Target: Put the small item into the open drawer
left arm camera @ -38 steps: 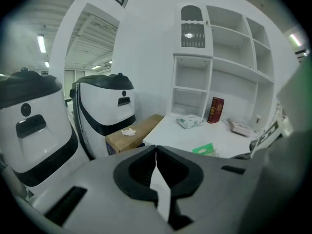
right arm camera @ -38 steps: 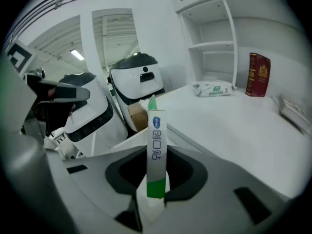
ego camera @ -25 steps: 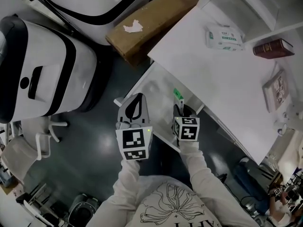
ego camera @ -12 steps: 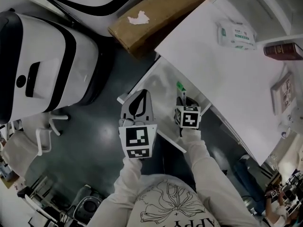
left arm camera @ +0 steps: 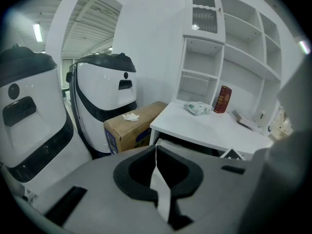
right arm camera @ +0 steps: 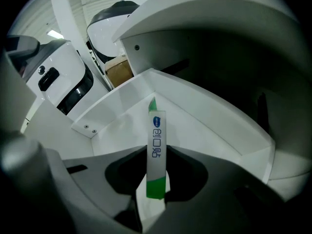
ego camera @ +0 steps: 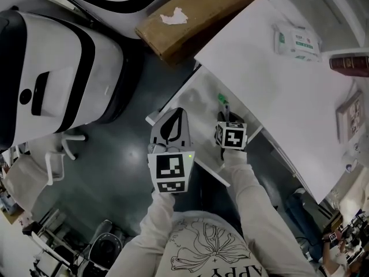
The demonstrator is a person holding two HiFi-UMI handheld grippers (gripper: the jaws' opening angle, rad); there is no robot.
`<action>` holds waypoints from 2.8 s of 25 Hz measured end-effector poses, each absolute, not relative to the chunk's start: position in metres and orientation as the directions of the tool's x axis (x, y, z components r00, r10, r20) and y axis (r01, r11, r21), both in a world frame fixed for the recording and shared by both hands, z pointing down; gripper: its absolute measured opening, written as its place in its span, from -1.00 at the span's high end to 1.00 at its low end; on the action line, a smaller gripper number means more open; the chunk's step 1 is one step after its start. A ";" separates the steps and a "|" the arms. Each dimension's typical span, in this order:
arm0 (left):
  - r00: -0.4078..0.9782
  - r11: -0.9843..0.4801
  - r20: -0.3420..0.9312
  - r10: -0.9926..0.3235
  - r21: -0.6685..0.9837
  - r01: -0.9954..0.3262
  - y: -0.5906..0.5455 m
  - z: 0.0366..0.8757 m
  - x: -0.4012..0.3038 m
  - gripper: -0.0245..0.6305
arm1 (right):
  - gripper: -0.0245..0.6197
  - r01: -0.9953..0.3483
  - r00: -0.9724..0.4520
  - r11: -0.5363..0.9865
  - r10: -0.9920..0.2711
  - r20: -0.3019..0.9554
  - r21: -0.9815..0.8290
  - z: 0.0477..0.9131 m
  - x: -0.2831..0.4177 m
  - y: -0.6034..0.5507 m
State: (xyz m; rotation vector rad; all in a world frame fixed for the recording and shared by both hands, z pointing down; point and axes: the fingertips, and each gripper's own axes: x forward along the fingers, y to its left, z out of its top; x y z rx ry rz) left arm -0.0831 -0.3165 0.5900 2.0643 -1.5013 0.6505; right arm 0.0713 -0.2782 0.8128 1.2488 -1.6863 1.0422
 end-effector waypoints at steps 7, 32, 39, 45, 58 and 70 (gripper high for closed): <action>0.269 -0.260 0.640 -0.720 0.112 -0.959 -0.317 0.589 -0.083 0.90 | 0.59 -0.966 -0.234 0.197 -0.391 0.890 -0.168 0.805 0.069 -0.286; 0.265 -0.258 0.396 -0.879 0.073 -0.963 -0.300 0.436 -0.070 0.90 | 0.86 -0.967 -0.236 0.160 -0.856 0.460 -0.198 0.505 0.090 -0.305; 0.281 -0.273 0.311 -0.908 0.072 -0.959 -0.291 0.387 -0.068 0.90 | 0.86 -0.973 -0.199 0.146 -0.923 0.330 -0.180 0.426 0.099 -0.291; 0.297 -0.290 0.244 -0.923 0.064 -0.955 -0.285 0.352 -0.058 0.90 | 0.86 -0.978 -0.189 0.162 -0.955 0.230 -0.131 0.374 0.106 -0.282; 0.301 -0.300 0.157 -0.941 0.036 -0.953 -0.269 0.307 -0.050 0.90 | 0.87 -0.979 -0.192 0.181 -0.972 0.137 -0.092 0.327 0.111 -0.271; 0.294 -0.294 0.140 -0.946 0.020 -0.956 -0.265 0.297 -0.042 0.90 | 0.88 -0.976 -0.209 0.199 -0.970 0.122 -0.088 0.319 0.118 -0.272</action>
